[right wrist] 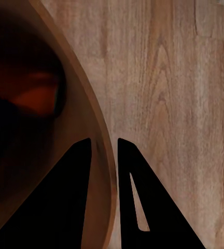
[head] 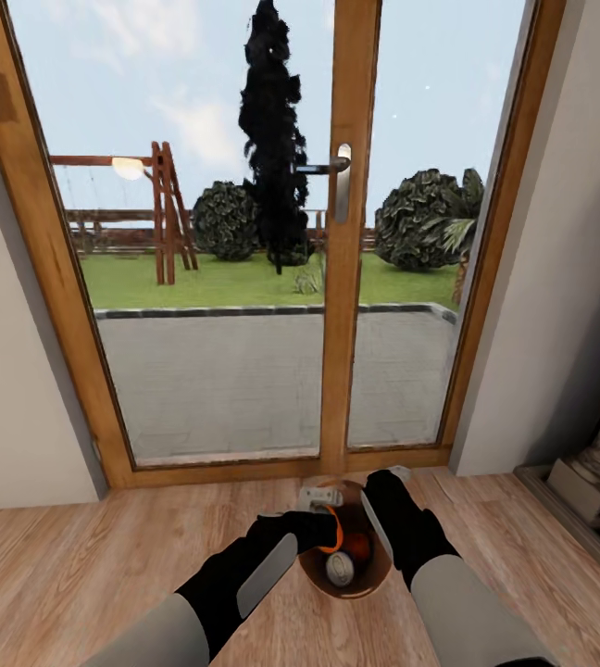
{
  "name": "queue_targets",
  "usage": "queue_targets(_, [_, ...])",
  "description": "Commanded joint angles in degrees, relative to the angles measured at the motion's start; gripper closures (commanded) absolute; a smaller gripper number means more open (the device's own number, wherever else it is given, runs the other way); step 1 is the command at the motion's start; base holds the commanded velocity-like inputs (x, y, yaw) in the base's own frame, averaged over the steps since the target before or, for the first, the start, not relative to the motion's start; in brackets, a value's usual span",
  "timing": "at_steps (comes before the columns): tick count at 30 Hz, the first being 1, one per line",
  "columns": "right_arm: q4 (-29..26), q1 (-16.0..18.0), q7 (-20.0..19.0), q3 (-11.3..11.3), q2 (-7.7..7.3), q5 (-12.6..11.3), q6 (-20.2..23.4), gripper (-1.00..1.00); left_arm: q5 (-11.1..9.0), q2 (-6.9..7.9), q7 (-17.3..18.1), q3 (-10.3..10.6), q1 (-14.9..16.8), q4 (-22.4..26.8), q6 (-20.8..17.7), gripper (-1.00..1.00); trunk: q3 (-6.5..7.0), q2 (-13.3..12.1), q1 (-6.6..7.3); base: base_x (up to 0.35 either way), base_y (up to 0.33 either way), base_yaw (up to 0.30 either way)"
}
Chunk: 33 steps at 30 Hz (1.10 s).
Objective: Put the three can of soda from the living room inside the tash can in the kitchen.
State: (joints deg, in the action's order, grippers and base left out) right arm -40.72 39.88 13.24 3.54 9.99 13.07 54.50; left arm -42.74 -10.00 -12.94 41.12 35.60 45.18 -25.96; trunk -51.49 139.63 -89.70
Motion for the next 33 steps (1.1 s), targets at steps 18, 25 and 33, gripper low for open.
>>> queue_targets(18, [-0.08, -0.06, -0.95, 1.35, 0.01, -0.1, 0.08, 1.0, 0.02, 0.0, 0.07, 0.01, 0.0, -0.61, 0.41, -1.0, 0.01, 0.0, 0.0, 0.0, 0.0, 0.0])
queue_targets(25, [-0.11, -0.06, -1.02, 1.18, -0.34, -0.1, 0.14, 1.0, 0.05, 0.1, 0.11, 0.08, 0.0, -0.76, 0.36, -1.0, 0.01, 0.0, 0.0, 0.0, 0.0, 0.0])
queue_targets(33, [-0.03, 0.04, -1.28, 0.56, -1.8, -0.14, 2.12, 1.0, 0.05, 0.35, 0.17, 0.19, 0.0, -0.43, 0.2, -1.0, 0.01, 0.0, 0.0, 0.0, 0.0, 0.0])
